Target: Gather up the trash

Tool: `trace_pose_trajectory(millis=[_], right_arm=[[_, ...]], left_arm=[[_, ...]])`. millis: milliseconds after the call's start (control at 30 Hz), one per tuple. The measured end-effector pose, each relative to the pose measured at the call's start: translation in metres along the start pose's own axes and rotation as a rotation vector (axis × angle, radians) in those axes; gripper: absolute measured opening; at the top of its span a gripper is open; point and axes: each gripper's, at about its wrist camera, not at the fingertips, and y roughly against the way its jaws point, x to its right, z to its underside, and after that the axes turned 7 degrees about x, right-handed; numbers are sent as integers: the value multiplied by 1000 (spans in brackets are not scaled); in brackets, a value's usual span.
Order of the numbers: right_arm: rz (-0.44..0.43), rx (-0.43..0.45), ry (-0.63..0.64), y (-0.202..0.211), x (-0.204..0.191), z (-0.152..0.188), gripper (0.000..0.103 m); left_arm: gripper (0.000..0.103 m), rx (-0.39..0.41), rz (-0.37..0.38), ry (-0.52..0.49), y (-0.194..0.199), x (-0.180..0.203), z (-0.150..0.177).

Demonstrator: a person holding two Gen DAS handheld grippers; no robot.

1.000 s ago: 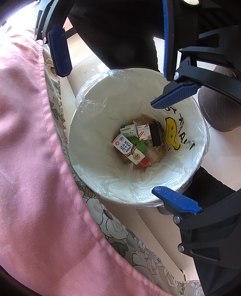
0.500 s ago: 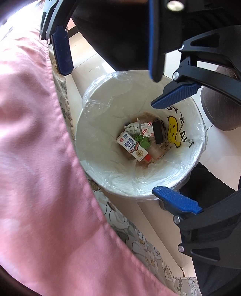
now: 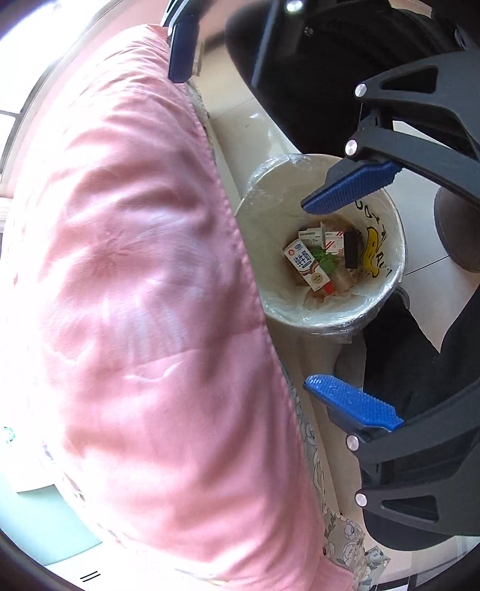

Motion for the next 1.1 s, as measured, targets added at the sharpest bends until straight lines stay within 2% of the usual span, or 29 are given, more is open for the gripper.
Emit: trace_pose_trajectory(millis=[300, 500, 633, 800, 900, 1000, 1033, 1100], right_arm=[[84, 66, -151, 44, 12, -12, 90], [178, 126, -243, 85, 5, -13, 90], [192, 160, -337, 112, -5, -10, 90], [348, 179, -351, 142, -27, -8, 90], [365, 209, -337, 156, -38, -4, 90], [387, 228, -342, 167, -46, 5, 90], [382, 232, -346, 170, -47, 8, 90], [380, 238, -359, 177, -49, 13, 90]], left_arm=[[92, 101, -67, 73, 52, -9, -12], [95, 178, -101, 138, 96, -13, -18], [96, 223, -117, 173, 122, -11, -17], [97, 271, -134, 222, 155, -8, -11], [98, 291, -191, 222, 169, -2, -5], [98, 296, -301, 212, 180, 5, 1], [98, 312, -317, 216, 186, 6, 3], [98, 345, -300, 229, 199, 6, 8]])
